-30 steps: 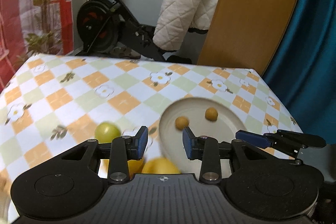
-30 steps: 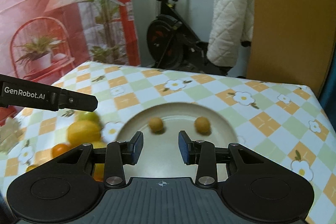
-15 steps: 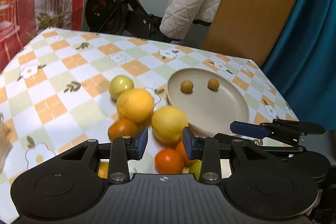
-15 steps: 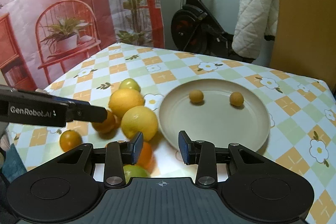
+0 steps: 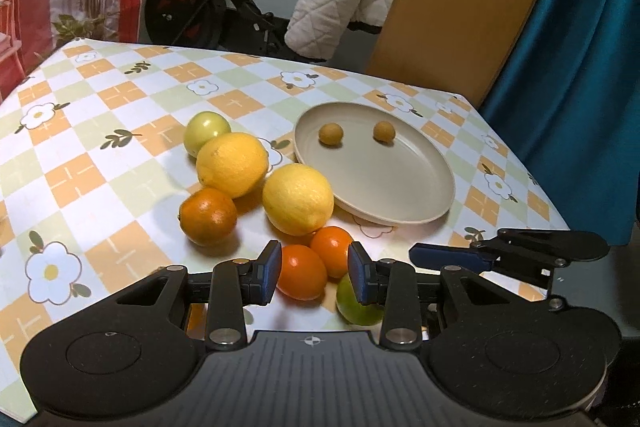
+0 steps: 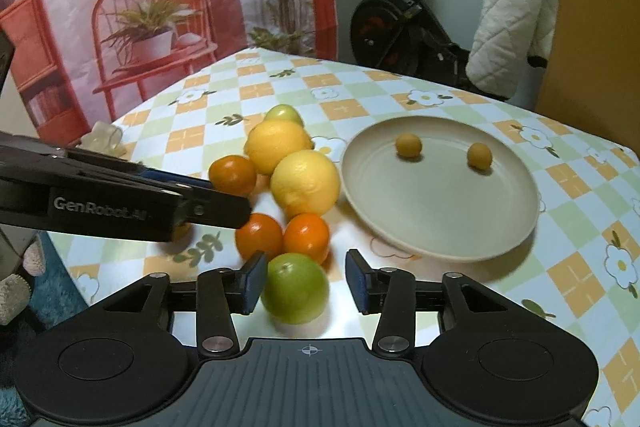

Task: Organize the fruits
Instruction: 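Lower the left tool onto the green lime and close it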

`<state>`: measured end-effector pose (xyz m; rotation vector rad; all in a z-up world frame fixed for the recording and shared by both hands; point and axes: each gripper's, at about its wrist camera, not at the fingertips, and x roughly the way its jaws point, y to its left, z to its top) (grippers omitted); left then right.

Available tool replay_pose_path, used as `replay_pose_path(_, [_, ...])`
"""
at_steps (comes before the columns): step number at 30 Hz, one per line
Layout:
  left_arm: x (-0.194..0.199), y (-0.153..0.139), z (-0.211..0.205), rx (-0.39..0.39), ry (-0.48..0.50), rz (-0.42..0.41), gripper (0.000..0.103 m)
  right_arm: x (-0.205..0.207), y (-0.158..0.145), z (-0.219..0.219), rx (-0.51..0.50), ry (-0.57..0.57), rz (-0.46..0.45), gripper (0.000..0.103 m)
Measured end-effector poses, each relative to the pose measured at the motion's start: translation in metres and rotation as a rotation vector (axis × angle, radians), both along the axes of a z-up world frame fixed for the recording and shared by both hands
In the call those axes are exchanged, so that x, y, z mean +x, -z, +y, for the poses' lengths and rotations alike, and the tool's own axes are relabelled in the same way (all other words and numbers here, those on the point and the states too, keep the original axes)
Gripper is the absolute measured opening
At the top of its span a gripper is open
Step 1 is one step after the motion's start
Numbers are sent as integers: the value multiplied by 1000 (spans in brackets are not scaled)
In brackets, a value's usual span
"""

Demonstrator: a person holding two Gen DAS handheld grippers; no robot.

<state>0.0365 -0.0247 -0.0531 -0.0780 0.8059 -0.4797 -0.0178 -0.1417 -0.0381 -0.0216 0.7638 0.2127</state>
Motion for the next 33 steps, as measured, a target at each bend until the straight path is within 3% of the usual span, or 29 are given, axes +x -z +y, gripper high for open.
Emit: replay_pose_path(33, [-2, 24, -26, -20, 148, 52, 38, 9, 30, 0, 30, -18, 84, 41])
